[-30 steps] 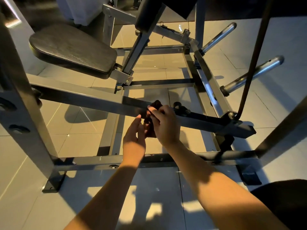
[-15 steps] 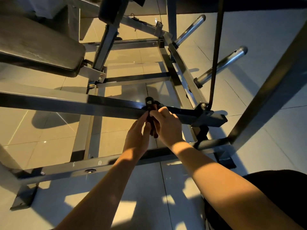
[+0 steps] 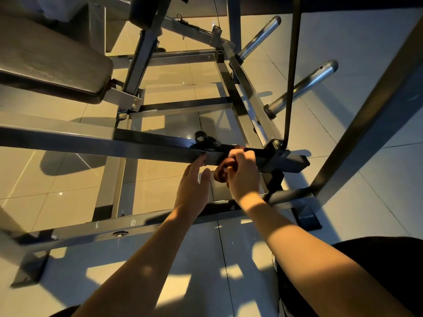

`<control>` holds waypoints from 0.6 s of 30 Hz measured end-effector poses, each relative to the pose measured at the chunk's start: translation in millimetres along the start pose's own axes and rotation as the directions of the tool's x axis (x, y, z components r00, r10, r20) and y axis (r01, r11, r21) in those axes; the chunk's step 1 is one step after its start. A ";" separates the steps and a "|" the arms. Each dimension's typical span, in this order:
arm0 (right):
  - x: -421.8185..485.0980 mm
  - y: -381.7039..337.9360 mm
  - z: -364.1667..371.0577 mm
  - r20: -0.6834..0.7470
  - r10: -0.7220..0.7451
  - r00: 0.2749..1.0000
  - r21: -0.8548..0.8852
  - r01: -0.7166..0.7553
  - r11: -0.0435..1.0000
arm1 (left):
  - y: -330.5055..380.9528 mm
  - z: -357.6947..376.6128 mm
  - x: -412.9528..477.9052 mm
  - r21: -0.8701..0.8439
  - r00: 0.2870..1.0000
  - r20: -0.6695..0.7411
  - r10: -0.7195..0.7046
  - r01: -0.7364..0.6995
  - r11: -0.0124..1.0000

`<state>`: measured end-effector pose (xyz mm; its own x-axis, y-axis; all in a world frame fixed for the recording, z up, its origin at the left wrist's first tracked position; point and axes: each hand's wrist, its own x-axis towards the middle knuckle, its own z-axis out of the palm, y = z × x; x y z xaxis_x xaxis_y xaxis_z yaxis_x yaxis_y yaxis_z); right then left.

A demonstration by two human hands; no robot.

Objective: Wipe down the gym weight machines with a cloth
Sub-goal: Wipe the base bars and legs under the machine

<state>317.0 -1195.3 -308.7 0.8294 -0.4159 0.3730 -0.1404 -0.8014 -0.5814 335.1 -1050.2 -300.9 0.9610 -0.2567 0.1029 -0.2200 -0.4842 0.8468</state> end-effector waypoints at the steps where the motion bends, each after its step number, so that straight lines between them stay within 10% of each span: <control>1: -3.0 -10.1 4.3 0.038 -0.056 0.998 0.029 0.055 0.998 | -0.8 0.7 -0.2 -0.039 1.000 -0.007 -0.007 0.007 0.999; 18: -45.8 -44.3 -30.4 0.311 0.092 0.946 0.431 -0.227 0.873 | 0.0 -19.4 -33.1 -0.174 0.982 0.094 -0.161 0.176 0.969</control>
<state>268.9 -1153.8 -278.0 0.9399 -0.3333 0.0743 -0.0776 -0.4204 -0.9040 306.6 -1025.5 -294.2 0.9638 -0.2528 -0.0848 -0.0150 -0.3689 0.9294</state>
